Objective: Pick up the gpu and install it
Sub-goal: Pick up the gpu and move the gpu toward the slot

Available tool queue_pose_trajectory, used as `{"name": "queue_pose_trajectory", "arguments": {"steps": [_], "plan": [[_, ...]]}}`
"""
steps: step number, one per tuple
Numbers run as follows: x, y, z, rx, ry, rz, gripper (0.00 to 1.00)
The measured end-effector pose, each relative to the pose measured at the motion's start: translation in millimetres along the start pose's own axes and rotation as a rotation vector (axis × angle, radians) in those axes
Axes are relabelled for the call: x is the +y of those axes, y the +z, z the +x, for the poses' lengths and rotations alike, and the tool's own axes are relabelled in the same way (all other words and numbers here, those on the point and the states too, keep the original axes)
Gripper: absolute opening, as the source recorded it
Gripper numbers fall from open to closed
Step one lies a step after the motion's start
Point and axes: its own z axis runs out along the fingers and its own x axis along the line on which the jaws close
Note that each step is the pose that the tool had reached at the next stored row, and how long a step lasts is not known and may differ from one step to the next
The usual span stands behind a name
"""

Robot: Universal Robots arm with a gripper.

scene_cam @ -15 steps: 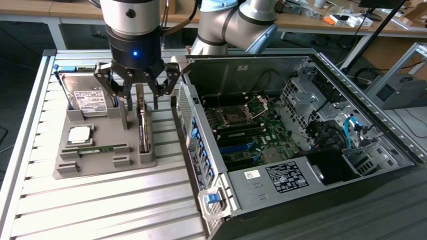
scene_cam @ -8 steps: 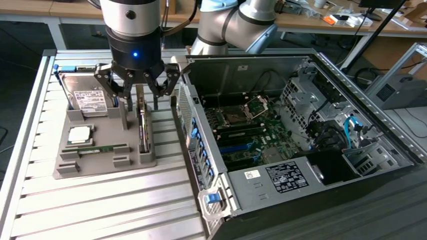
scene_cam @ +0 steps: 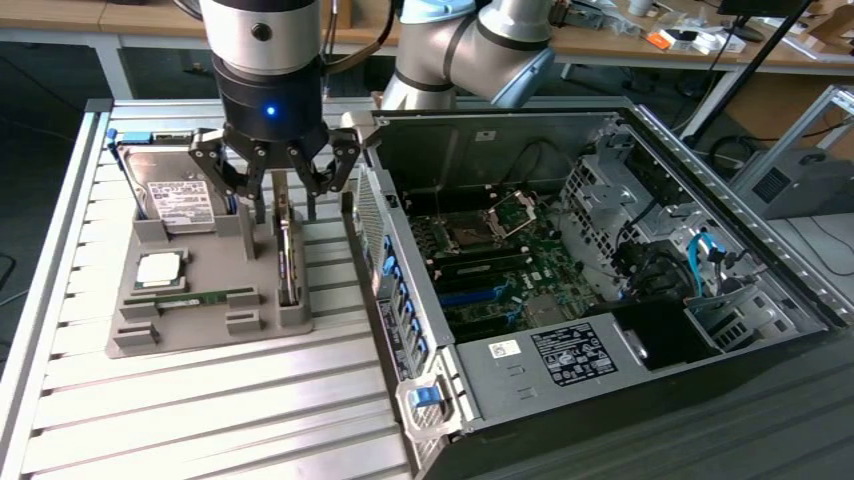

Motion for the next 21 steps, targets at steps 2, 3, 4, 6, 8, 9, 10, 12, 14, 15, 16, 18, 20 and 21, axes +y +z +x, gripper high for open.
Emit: {"name": "queue_pose_trajectory", "arguments": {"steps": [2, 3, 4, 6, 8, 9, 10, 12, 14, 15, 16, 18, 20, 21], "plan": [[0.0, 0.4, 0.0, -0.0001, 0.000, 0.0000, 0.54], [0.0, 0.6, 0.0, -0.0001, 0.000, 0.0000, 0.54], [0.0, 0.8, 0.0, -0.0001, 0.000, 0.0000, 0.54], [0.0, 1.3, 0.0, -0.0001, 0.000, 0.0000, 0.54], [-0.1, 1.9, 0.0, -0.0001, 0.000, 0.0000, 0.54], [-0.1, 2.1, 0.0, 0.0000, 0.000, 0.0000, 0.54], [-0.1, 2.3, 0.1, 0.0000, 0.000, 0.0000, 0.54], [-0.1, 2.9, 0.1, 0.0000, 0.000, 0.0000, 0.54], [-0.2, 3.5, 0.1, 0.0000, 0.000, 0.0000, 0.54], [-0.2, 3.7, 0.1, 0.0000, 0.000, 0.0000, 0.54], [-0.2, 3.9, 0.1, 0.0000, 0.000, 0.0000, 0.54], [-0.2, 4.3, 0.1, 0.0000, 0.000, 0.0000, 0.54], [-0.2, 4.7, 0.1, -0.0001, 0.000, -0.0001, 0.54], [-0.2, 5.0, 0.1, -0.0001, 0.000, -0.0001, 0.54]]}}
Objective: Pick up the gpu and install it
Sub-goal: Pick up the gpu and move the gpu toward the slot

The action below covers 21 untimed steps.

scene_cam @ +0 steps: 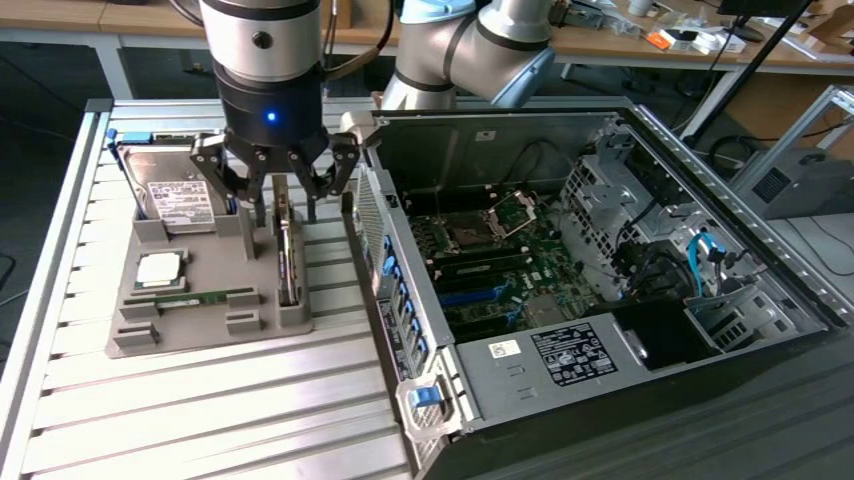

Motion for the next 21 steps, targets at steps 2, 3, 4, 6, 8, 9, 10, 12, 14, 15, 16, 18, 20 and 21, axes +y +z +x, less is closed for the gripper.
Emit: {"name": "queue_pose_trajectory", "arguments": {"steps": [2, 3, 4, 6, 8, 9, 10, 12, 14, 15, 16, 18, 20, 21], "plan": [[0.0, 0.4, 0.0, 0.0000, 0.000, 0.0000, 0.54], [0.0, 0.5, 0.0, 0.0000, 0.000, 0.0000, 0.54], [0.0, 0.7, 0.0, 0.0000, 0.000, 0.0001, 0.54], [0.0, 1.1, 0.0, 0.0001, 0.000, 0.0001, 0.54], [-0.1, 1.6, 0.0, 0.0000, 0.000, 0.0000, 0.54], [-0.1, 2.0, 0.0, 0.0000, 0.000, 0.0001, 0.54], [-0.1, 2.3, 0.1, 0.0001, 0.000, 0.0000, 0.54], [-0.1, 2.7, 0.1, 0.0000, 0.000, 0.0000, 0.54], [-0.1, 3.1, 0.1, 0.0000, 0.000, 0.0000, 0.54], [-0.1, 3.3, 0.1, 0.0000, 0.000, 0.0000, 0.54], [-0.1, 3.5, 0.1, 0.0000, 0.000, 0.0000, 0.54], [-0.2, 4.2, 0.1, 0.0000, 0.000, 0.0001, 0.54], [-0.2, 4.6, 0.1, 0.0001, 0.000, 0.0000, 0.54], [-0.2, 4.8, 0.1, 0.0001, 0.000, 0.0000, 0.54]]}}
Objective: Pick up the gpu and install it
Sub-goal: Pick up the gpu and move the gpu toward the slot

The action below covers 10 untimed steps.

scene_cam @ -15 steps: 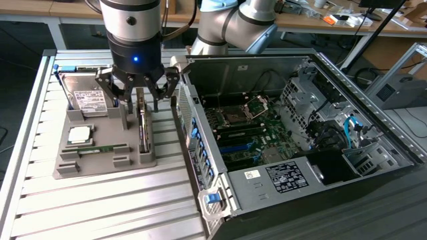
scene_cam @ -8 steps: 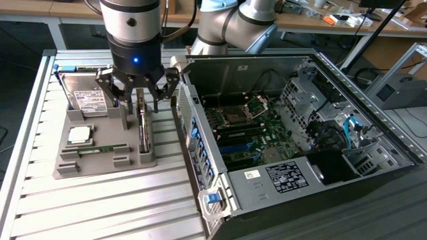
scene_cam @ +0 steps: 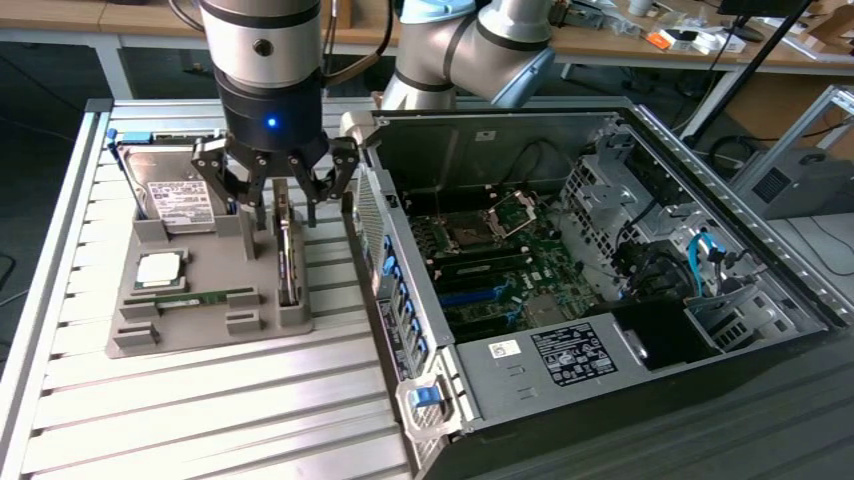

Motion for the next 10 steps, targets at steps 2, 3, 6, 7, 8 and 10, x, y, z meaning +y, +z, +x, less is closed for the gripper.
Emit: {"name": "queue_pose_trajectory", "arguments": {"steps": [2, 3, 6, 7, 8, 10], "plan": [[0.0, 0.4, 0.0, 0.0000, 0.000, 0.0000, 0.54], [0.0, 0.6, 0.0, 0.0000, 0.000, 0.0000, 0.54], [-0.1, 1.2, 0.0, 0.0000, 0.000, 0.0000, 0.54], [-0.1, 1.4, 0.0, 0.0000, 0.000, 0.0000, 0.54], [-0.1, 1.6, 0.0, 0.0000, 0.000, 0.0000, 0.54], [-0.1, 2.0, 0.1, 0.0000, 0.000, 0.0000, 0.54]]}}
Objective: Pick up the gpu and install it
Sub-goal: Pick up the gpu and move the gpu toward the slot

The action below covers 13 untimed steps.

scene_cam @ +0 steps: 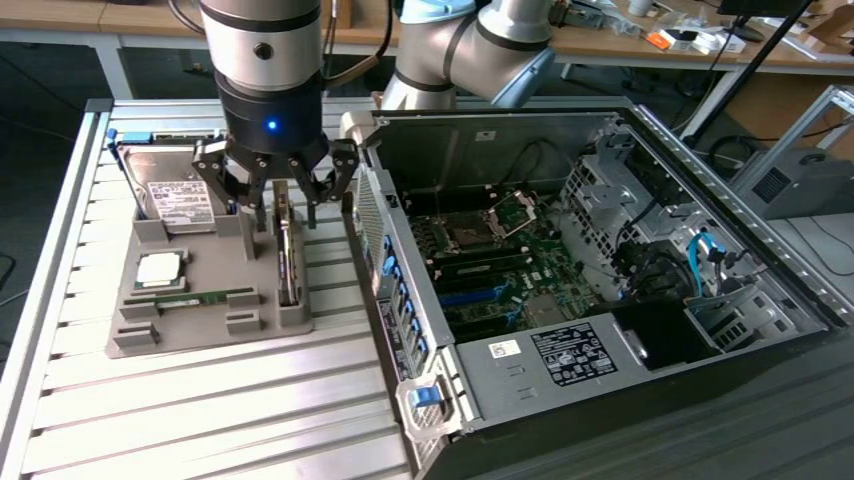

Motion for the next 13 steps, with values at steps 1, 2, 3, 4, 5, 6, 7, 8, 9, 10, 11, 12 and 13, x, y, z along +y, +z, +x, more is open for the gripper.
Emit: {"name": "queue_pose_trajectory", "arguments": {"steps": [1, 2, 3, 4, 5, 6, 7, 8, 9, 10, 11, 12, 13], "plan": [[0.0, 0.3, 0.0, 0.0000, 0.000, 0.0000, 0.54], [0.0, 0.5, 0.0, -0.0001, 0.000, 0.0000, 0.54], [0.0, 0.7, 0.0, 0.0000, 0.000, 0.0000, 0.54], [0.0, 0.9, 0.0, -0.0001, 0.000, -0.0001, 0.54], [0.0, 1.1, 0.0, 0.0000, 0.000, 0.0000, 0.54], [-0.1, 1.3, 0.0, 0.0000, 0.000, 0.0000, 0.54], [-0.1, 1.5, 0.0, 0.0000, 0.000, 0.0000, 0.54], [-0.1, 1.8, 0.0, 0.0000, 0.000, 0.0000, 0.54], [-0.1, 2.0, 0.0, 0.0000, 0.000, -0.0001, 0.54], [-0.1, 2.2, 0.0, -0.0001, 0.000, -0.0001, 0.54], [-0.1, 2.4, 0.1, 0.0000, 0.000, -0.0001, 0.54], [-0.1, 2.6, 0.1, 0.0000, 0.000, 0.0000, 0.54], [-0.1, 2.8, 0.1, 0.0000, 0.000, 0.0000, 0.54]]}}
